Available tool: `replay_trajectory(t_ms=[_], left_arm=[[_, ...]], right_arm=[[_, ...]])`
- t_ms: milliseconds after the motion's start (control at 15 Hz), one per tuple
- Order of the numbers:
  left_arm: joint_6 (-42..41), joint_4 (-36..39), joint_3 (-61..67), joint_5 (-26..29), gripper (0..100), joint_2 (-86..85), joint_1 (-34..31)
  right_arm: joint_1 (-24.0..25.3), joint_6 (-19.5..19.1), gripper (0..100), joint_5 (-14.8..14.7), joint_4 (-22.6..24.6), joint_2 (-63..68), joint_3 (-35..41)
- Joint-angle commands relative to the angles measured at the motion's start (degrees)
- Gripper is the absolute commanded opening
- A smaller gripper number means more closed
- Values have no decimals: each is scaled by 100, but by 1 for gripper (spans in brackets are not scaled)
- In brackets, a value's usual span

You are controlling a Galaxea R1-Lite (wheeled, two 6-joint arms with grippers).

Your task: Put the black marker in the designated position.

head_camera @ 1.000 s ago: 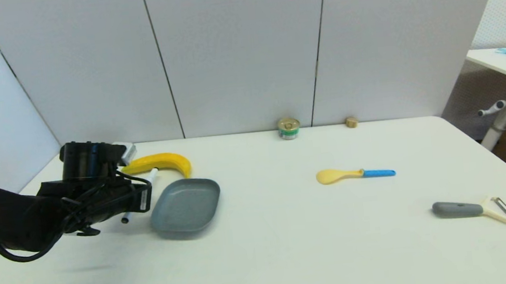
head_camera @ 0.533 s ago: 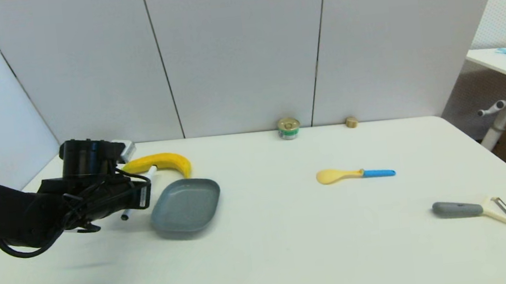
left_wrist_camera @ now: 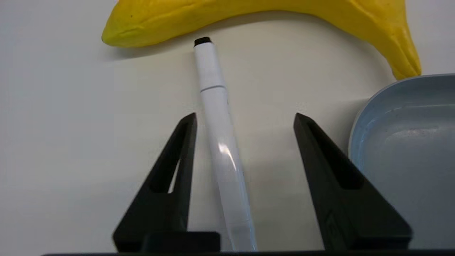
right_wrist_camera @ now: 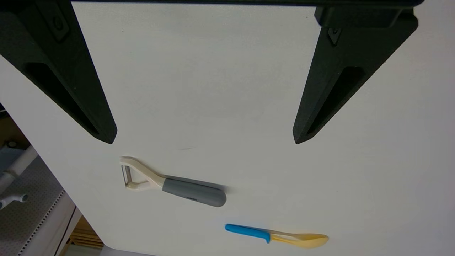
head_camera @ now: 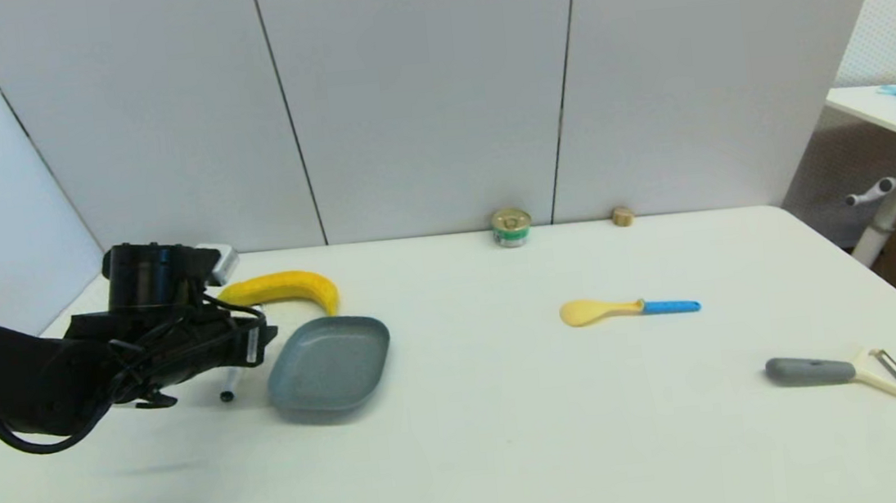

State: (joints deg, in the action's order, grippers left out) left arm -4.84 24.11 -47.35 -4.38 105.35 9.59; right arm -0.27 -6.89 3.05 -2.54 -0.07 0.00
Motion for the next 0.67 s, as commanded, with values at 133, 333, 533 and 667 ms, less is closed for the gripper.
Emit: replay_trajectory(t_ms=[133,333,533,667], left_arm=[[-272,-65,-196,-63,100,-683,-309],[-386,-390,-187,-81,100,-1649,-529],[-395,-1146,-38,-72,100,-2862,-608],[-395,-2069,112,-55,100,-3838,-599]], right_arm=[[0,-6,100,3,-1,-10,0],[0,-6,100,3,-1,-10,0],[0,-6,100,3,-1,7,0],[0,-6,100,3,-1,-10,0]])
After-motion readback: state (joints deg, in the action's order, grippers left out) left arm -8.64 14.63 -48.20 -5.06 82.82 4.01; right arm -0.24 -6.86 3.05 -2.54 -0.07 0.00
